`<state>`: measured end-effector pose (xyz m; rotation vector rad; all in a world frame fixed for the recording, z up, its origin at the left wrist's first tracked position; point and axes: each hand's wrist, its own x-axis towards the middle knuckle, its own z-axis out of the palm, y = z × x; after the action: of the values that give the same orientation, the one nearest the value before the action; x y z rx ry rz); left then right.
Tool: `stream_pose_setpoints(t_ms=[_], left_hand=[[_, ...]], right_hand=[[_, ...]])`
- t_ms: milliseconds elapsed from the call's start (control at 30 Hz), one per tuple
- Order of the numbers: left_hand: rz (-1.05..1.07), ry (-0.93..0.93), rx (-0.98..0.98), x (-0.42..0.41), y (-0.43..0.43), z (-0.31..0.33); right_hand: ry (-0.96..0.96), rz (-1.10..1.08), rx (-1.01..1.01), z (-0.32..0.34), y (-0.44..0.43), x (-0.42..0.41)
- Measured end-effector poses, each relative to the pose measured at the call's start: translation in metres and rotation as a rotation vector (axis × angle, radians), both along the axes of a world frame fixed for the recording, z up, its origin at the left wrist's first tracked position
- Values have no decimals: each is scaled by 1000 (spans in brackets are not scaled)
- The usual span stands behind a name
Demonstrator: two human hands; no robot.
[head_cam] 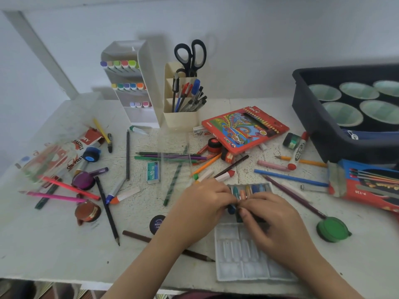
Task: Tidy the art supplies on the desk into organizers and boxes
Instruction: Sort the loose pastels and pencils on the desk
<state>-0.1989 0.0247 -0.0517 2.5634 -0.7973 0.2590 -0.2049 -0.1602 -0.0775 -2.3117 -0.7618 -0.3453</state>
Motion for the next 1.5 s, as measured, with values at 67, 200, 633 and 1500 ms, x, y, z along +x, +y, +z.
stream_pose_setpoints(t_ms=[67,200,633,1500], left_hand=[[5,28,-17,-1,1,-2],[7,59,-60,-4,3,-2],[51,188,-89,-8,3,3],[996,89,-275,-56,234,10]], right_hand=[[-9,-3,-3,0,0,0],[-17,-4,5,-1,0,0],[42,-26,-10,7,2,-1],[112,321,-322,41,237,68]])
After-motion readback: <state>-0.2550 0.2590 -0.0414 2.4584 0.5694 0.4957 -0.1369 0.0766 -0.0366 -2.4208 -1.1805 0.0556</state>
